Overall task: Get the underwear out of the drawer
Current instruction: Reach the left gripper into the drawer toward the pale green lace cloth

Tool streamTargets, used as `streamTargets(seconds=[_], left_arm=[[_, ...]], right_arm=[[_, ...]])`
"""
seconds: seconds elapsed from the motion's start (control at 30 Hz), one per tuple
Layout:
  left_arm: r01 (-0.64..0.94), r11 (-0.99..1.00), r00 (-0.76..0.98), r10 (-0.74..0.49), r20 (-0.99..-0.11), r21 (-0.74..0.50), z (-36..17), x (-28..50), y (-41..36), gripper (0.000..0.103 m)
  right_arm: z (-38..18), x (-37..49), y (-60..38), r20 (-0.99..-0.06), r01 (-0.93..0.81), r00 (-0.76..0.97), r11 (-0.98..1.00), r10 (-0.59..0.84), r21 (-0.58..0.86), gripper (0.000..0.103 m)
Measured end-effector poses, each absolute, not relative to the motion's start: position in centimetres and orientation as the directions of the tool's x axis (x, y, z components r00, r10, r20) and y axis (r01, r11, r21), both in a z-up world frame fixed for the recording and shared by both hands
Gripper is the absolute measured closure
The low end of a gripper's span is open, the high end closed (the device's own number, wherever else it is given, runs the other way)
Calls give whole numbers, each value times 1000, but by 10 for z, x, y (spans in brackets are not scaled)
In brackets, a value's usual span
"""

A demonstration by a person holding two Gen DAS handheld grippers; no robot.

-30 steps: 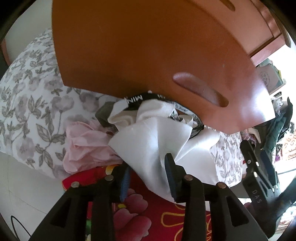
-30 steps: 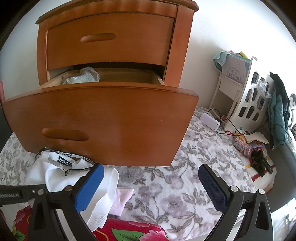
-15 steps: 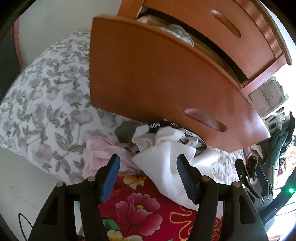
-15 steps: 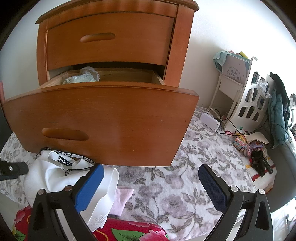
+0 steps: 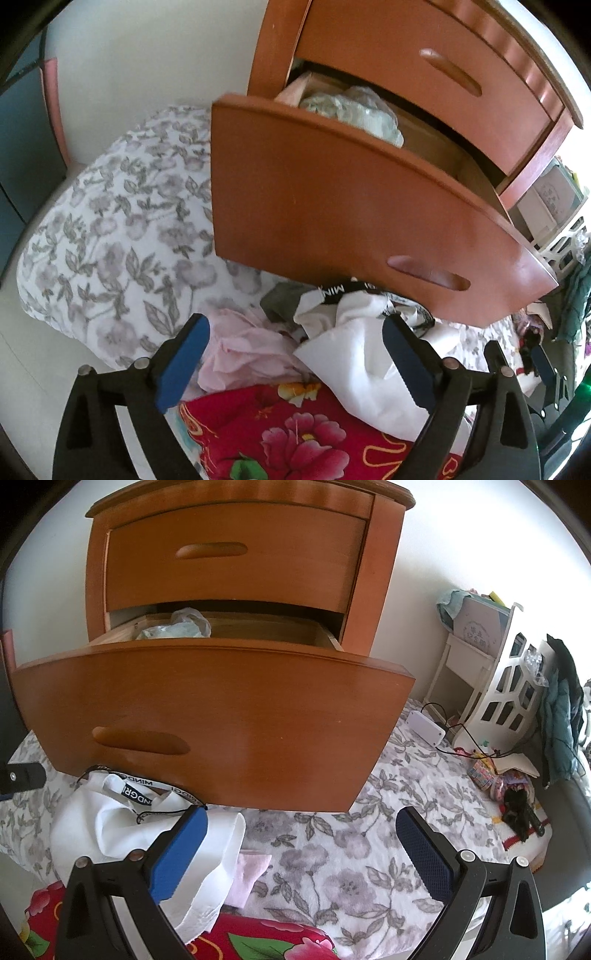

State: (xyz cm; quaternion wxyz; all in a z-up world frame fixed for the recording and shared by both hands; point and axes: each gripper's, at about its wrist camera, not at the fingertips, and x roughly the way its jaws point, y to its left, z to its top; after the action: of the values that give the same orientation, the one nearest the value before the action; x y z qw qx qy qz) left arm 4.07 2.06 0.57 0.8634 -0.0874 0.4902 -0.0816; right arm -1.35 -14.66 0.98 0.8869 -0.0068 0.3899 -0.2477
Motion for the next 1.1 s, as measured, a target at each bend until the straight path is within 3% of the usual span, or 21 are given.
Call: streamTargets(seconds=[0.3, 0.73, 1.1], left_arm=[[79, 977, 546, -210, -811, -199, 16, 38, 18, 2], [91, 970, 588, -236, -774, -226, 32, 33, 21, 2], [150, 940, 696, -320, -642, -306, 75, 27, 29, 2]], right_arm=[[11, -13, -145, -687, 424, 578, 881, -441, -209, 0], [15, -13, -137, -669, 399, 601, 890, -437, -223, 0], [14, -12, -138, -675, 396, 599, 892, -431, -218, 0]])
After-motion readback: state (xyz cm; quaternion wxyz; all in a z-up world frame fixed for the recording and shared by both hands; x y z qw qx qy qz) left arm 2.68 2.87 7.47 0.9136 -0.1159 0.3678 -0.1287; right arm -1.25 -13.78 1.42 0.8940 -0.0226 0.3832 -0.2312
